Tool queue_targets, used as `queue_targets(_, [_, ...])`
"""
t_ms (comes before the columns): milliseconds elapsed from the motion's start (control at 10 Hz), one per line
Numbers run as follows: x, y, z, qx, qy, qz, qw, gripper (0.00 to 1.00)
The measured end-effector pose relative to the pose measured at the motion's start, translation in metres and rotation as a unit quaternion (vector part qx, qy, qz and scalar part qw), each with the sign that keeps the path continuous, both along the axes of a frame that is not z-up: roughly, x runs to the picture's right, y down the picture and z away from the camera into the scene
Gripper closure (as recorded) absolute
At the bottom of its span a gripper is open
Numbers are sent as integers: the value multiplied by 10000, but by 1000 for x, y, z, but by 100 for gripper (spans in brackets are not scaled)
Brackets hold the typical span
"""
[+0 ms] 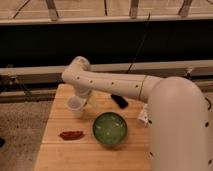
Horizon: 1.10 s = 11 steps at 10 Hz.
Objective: Place the ceramic cup in the ceramic bowl
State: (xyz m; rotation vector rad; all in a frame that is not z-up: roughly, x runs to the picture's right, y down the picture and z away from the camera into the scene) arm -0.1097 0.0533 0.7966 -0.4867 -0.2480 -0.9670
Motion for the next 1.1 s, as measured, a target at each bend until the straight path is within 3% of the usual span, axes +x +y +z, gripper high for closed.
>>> queue_targets(1100, [-17, 22, 28, -247, -239, -269, 9990, 20])
